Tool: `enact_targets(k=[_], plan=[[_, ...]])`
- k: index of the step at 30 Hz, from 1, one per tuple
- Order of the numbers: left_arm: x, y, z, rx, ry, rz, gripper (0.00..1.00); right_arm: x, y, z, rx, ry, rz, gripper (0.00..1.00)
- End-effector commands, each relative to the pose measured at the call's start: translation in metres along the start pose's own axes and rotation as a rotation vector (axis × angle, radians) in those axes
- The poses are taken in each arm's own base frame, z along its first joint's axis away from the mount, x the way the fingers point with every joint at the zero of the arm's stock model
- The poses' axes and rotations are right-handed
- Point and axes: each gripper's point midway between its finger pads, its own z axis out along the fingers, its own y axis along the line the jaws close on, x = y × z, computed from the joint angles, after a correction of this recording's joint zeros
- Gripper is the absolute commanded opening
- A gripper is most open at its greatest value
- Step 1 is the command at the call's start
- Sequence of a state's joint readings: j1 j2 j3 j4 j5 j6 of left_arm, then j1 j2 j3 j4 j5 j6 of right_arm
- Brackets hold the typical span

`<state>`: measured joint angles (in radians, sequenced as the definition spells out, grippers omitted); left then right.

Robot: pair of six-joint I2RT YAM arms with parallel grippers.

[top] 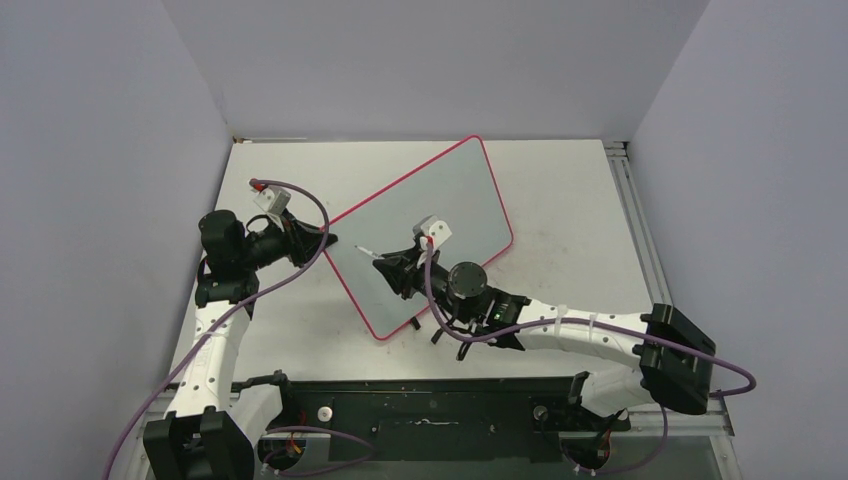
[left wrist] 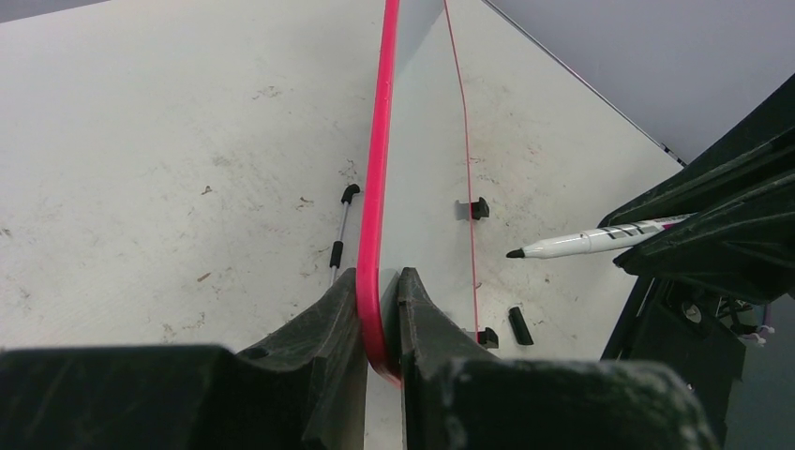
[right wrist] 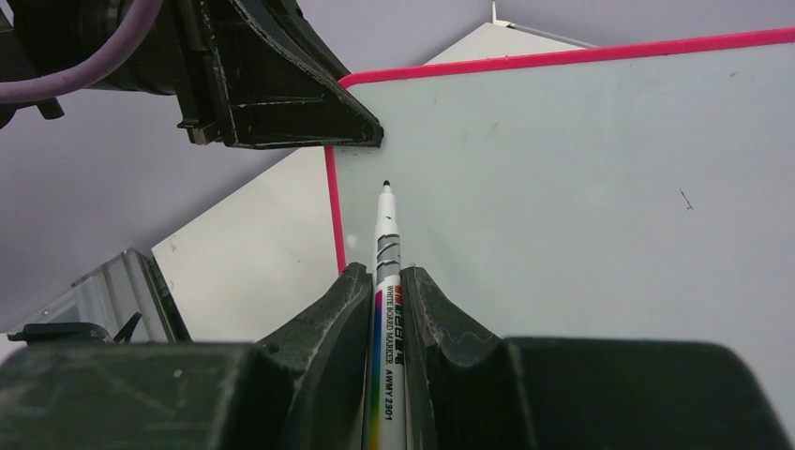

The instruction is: Write a sentence on the whiteboard

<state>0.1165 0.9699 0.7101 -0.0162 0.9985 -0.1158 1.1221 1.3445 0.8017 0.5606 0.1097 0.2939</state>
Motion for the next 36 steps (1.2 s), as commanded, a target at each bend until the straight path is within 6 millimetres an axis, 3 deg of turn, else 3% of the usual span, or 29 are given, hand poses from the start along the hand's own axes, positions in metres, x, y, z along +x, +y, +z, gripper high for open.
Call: enact_targets(k=[1,21,36], plan=[[0.024,0.005,0.001,-0.004,0.076,0.043,0.0,-0.041,0.011,0.013,-0.013,-0.137,-0.003,0.05],[0.022,0.003,0.001,0.0,0.073,0.052,0.0,-0.024,0.006,0.043,0.025,-0.116,-0.043,0.05],[0.02,0.003,0.0,-0.005,0.068,0.059,0.0,0.001,-0.006,0.039,0.069,-0.06,-0.045,0.05]])
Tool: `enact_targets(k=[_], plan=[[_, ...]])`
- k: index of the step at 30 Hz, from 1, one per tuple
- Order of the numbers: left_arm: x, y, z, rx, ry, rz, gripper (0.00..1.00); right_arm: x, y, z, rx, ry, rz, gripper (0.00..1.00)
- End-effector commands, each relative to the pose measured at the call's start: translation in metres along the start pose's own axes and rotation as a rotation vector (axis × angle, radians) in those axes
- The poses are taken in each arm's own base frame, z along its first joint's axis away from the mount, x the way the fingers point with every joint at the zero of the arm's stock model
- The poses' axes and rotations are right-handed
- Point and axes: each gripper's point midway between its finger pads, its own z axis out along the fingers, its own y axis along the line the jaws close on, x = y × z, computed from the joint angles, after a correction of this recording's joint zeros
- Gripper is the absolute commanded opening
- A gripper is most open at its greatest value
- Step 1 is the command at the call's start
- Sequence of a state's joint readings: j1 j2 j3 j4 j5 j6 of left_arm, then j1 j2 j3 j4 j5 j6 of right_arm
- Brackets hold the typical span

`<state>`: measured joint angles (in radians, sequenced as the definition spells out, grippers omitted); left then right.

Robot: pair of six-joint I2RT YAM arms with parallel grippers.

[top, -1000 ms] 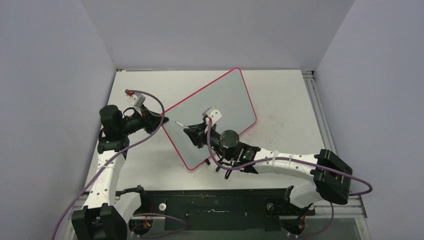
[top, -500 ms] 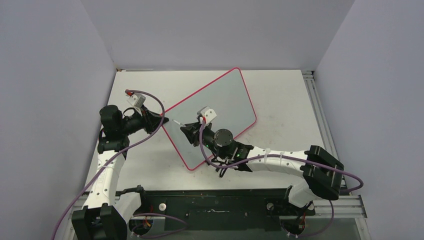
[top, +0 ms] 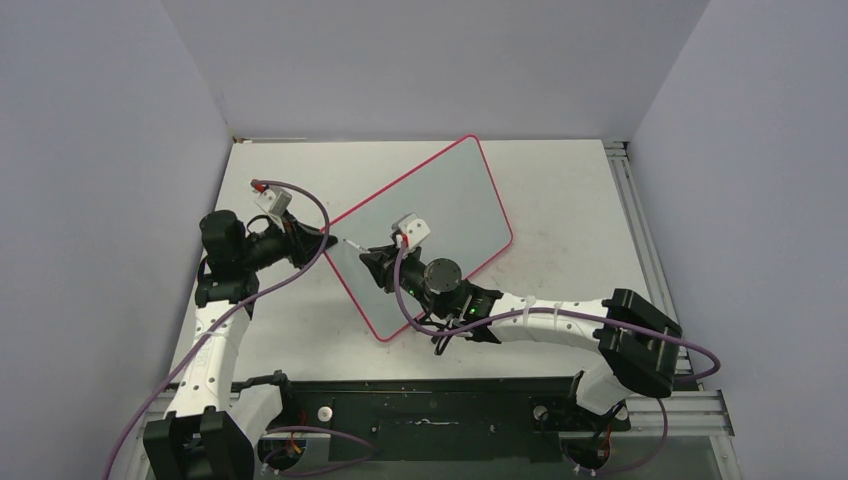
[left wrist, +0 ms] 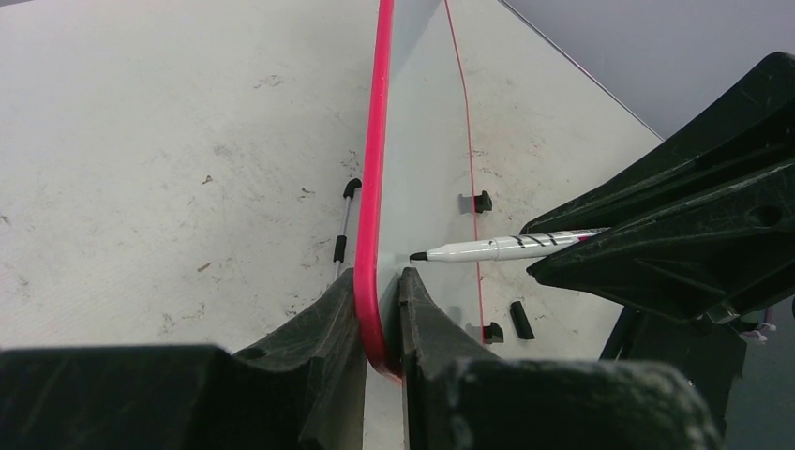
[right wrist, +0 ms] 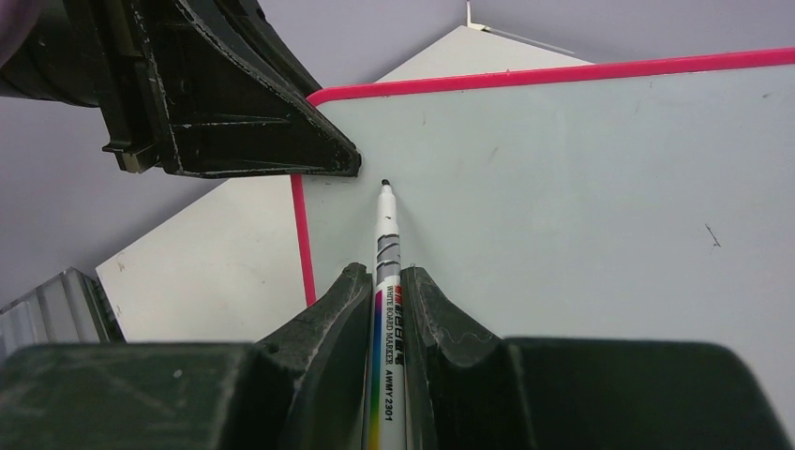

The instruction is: Write a sentence on the whiteboard

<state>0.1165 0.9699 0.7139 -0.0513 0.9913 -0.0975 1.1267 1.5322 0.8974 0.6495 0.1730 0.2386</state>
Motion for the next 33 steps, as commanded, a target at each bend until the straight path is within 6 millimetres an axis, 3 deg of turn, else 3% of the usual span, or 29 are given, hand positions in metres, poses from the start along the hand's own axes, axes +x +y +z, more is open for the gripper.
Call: enact_targets(k=[1,10,15,26,33], plan=[[0.015,0.002,0.001,0.003,0.05,0.07,0.0,-0.011,-0.001,-0.002,0.016,-0.041,0.013,0.05],[0.015,0.002,0.0,-0.003,0.048,0.072,0.0,0.016,-0.007,-0.019,0.023,0.018,0.042,0.05],[0.014,0.003,0.0,-0.008,0.048,0.074,0.0,0.02,-0.005,-0.026,0.025,0.031,0.047,0.05],[0.016,0.004,0.0,-0.013,0.052,0.069,0.0,-0.027,0.011,-0.031,0.002,-0.053,0.028,0.05],[0.016,0.004,0.0,-0.015,0.051,0.071,0.0,-0.037,0.013,-0.02,0.005,-0.067,-0.007,0.05]])
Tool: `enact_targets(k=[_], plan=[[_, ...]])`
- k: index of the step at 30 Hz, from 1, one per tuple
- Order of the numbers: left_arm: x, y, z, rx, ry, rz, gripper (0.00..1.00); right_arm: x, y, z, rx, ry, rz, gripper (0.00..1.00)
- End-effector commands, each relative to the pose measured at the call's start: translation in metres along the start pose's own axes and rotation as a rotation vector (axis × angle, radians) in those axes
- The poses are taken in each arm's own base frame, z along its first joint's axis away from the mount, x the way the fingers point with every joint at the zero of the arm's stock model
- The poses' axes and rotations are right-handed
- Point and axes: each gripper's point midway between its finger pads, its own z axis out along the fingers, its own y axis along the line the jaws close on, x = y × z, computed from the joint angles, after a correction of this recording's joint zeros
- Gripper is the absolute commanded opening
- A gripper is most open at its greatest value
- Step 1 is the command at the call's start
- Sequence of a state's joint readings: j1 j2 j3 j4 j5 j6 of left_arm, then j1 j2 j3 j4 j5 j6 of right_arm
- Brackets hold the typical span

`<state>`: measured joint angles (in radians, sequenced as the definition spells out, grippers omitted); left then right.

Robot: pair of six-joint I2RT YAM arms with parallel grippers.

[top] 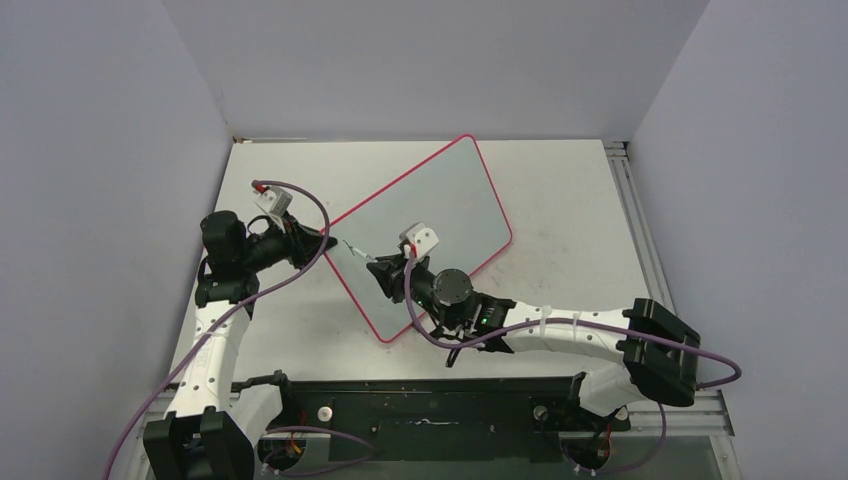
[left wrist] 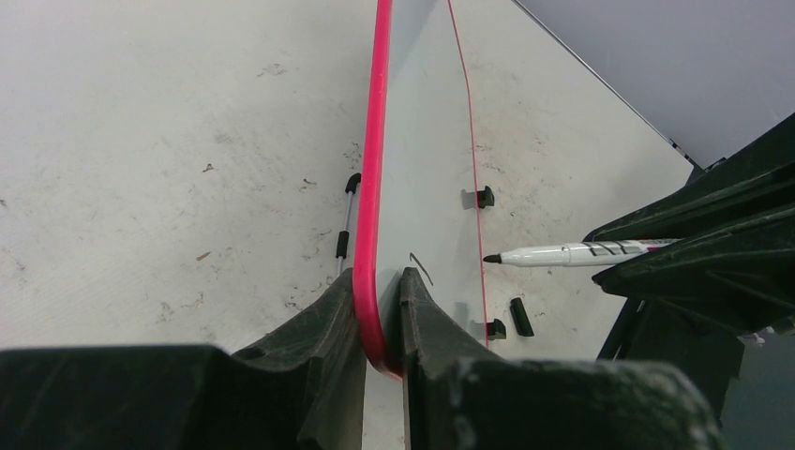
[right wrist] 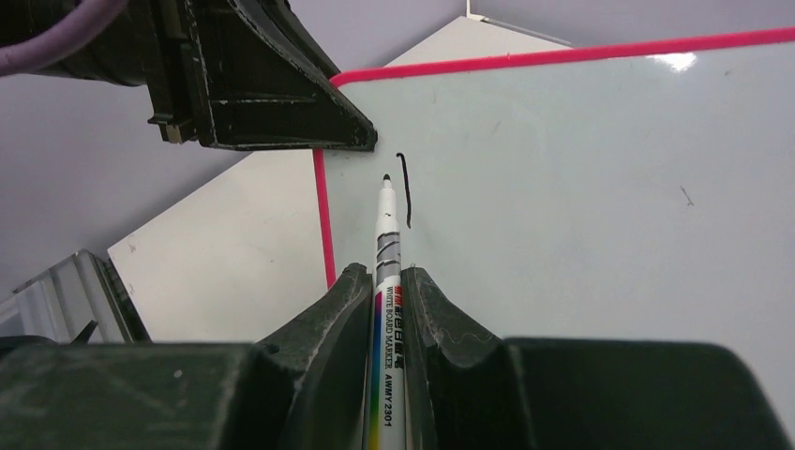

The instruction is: Write a sentence on the whiteboard

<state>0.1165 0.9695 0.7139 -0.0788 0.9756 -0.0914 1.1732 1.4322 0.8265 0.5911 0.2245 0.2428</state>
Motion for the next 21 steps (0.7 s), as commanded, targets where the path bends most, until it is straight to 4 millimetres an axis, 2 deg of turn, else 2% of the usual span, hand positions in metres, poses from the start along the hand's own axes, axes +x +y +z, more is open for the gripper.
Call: enact_targets(k=[1,9,21], plan=[[0.011,0.003,0.001,-0.001,0.038,0.087,0.0,-0.041,0.008,0.008,-0.006,-0.098,-0.005,0.05],[0.012,0.002,0.001,0.001,0.039,0.085,0.0,-0.042,0.007,0.022,-0.005,-0.091,-0.03,0.05],[0.012,0.002,0.001,0.003,0.039,0.086,0.0,-0.038,0.001,0.032,-0.01,-0.08,-0.048,0.05]])
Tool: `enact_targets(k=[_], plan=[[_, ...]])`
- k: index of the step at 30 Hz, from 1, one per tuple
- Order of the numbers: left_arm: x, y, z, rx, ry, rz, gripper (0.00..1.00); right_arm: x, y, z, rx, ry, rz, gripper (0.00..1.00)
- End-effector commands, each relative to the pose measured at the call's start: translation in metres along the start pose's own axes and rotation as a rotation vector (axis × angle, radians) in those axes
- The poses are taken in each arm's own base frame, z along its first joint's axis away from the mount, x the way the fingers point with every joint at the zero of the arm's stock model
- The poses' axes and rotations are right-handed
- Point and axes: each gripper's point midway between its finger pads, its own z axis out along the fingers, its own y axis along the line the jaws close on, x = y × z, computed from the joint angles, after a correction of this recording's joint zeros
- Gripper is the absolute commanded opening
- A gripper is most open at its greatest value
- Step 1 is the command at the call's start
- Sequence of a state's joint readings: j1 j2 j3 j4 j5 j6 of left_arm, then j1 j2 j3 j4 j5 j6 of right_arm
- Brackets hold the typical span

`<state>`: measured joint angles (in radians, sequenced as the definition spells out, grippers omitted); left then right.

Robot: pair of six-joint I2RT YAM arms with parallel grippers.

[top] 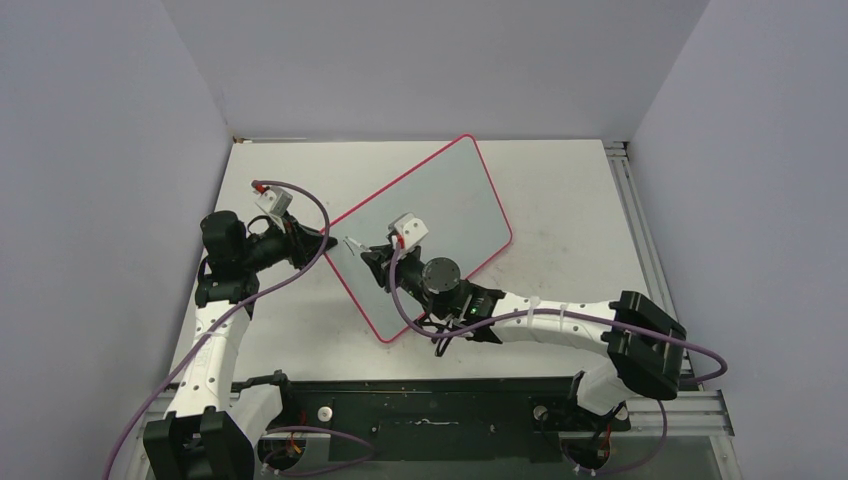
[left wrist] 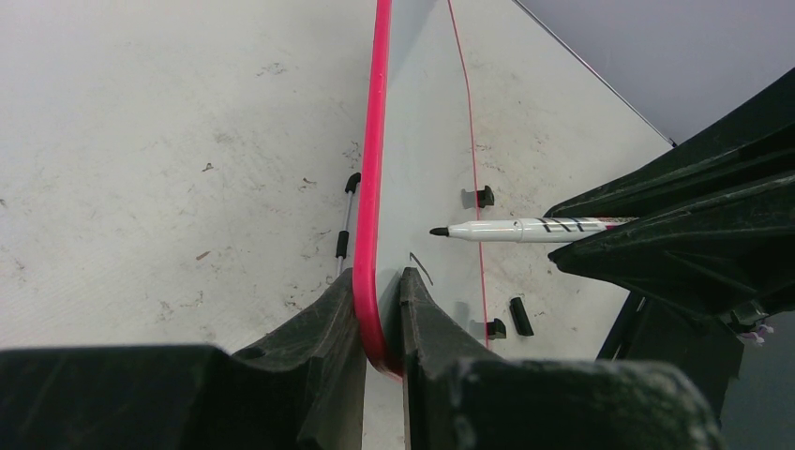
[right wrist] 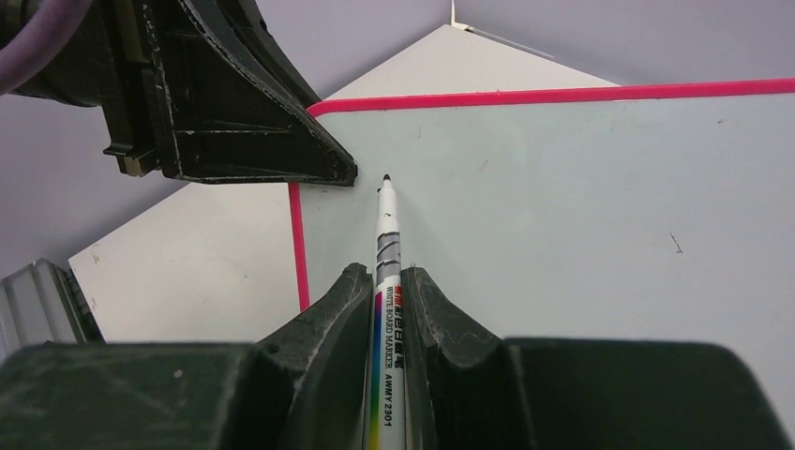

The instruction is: Write a sentence on the whiteboard

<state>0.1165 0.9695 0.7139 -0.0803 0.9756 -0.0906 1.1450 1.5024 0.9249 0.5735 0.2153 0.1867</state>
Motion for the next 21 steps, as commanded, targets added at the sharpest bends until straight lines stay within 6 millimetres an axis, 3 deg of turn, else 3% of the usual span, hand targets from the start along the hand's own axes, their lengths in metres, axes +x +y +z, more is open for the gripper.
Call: enact_targets(k=[1,10,21], plan=[[0.012,0.002,0.001,0.004,0.039,0.087,0.0,-0.025,0.006,0.01,-0.031,-0.066,0.006,0.05],[0.012,0.003,0.002,0.003,0.042,0.086,0.0,-0.016,0.006,0.016,-0.031,-0.051,0.008,0.05],[0.012,0.004,0.002,0.001,0.043,0.085,0.0,-0.009,-0.021,0.016,0.086,-0.028,0.029,0.05]])
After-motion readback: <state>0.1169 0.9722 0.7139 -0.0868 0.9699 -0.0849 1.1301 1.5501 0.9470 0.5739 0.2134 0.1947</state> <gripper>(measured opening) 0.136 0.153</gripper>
